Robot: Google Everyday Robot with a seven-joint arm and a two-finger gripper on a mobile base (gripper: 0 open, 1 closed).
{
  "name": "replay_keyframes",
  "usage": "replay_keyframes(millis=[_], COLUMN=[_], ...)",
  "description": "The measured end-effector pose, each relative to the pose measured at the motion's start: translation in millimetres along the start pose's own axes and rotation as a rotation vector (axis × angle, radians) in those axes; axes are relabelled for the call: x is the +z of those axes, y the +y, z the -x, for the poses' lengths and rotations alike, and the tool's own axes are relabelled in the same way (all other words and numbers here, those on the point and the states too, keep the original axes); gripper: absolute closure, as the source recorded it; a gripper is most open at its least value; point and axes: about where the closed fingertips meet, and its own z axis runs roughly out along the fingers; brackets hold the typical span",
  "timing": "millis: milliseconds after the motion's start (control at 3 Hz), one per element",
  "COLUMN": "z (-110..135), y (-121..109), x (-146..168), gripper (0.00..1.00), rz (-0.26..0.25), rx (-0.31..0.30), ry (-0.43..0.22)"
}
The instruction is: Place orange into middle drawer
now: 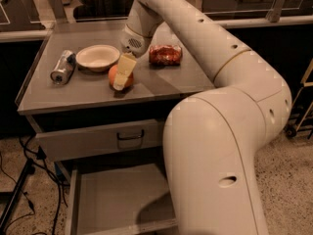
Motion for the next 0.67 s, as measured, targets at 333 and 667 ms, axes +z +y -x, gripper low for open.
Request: replay_keyframes(millis=[333,667], z=[0.0,0.0], y=[0.0,0.0], x=[0.0,0.0], gripper=[0.42,0.66], rz=[0.000,0.000], rx=[0.000,0.000], ry=[0.000,0.000])
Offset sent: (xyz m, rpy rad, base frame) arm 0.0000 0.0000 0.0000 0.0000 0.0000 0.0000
